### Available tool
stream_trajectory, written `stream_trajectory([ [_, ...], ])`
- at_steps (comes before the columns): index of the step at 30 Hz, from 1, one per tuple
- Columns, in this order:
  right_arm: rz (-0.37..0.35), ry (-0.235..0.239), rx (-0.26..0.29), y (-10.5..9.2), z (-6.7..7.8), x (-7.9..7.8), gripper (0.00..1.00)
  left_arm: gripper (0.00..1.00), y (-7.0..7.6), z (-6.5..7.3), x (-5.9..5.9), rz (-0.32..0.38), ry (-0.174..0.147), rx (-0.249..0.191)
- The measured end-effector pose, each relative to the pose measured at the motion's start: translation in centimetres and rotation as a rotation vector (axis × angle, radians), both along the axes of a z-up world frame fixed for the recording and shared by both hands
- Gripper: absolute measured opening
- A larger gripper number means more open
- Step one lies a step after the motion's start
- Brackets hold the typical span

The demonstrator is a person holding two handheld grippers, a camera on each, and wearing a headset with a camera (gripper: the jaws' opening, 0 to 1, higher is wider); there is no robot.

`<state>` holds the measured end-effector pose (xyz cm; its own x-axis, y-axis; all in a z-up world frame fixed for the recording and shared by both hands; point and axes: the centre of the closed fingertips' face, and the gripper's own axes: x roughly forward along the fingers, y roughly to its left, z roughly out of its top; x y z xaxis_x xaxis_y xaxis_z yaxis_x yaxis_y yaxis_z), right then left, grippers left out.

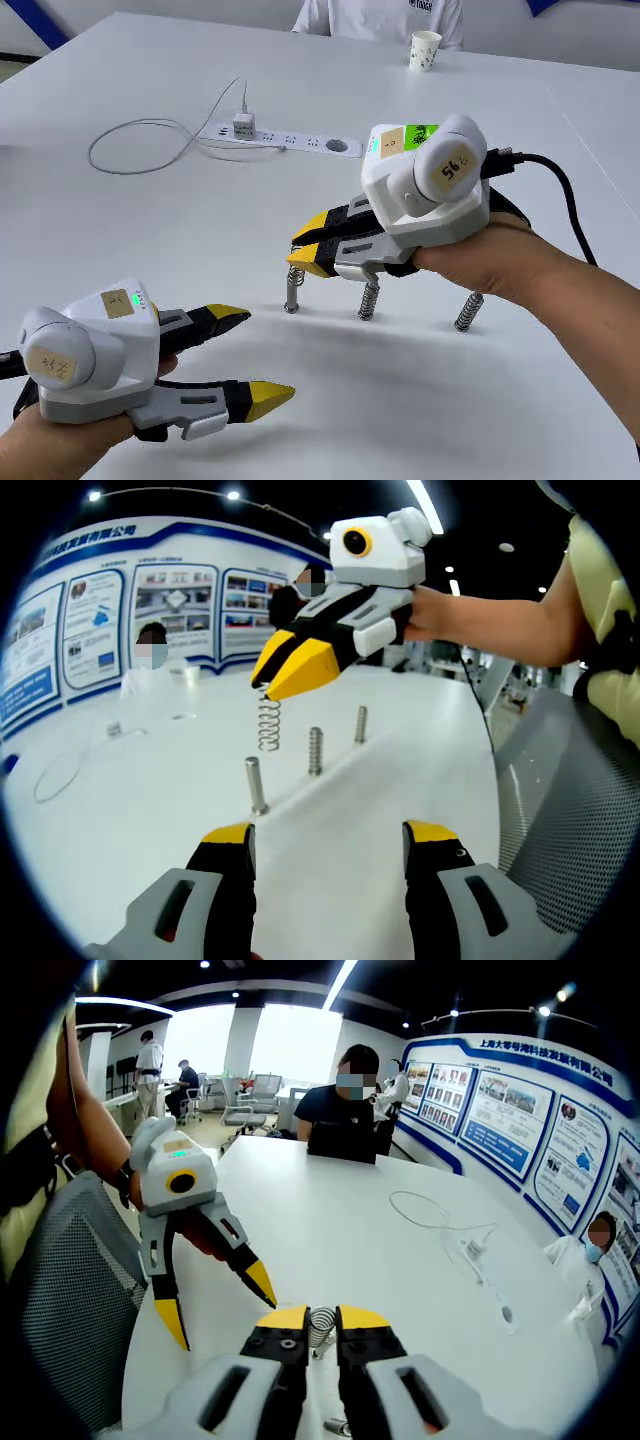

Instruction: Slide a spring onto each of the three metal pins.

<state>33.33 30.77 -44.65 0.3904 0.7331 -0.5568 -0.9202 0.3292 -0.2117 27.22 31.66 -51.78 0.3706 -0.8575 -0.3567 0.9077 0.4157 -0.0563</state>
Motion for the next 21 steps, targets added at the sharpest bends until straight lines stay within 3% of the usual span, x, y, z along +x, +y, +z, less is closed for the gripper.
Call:
stream_trajectory([
  [21, -0.028, 0.026, -0.008, 0.2, -1.1, 1.4, 0.11, 0.60, 0.4, 0.0, 0.2, 0.009, 0.002, -0.004],
])
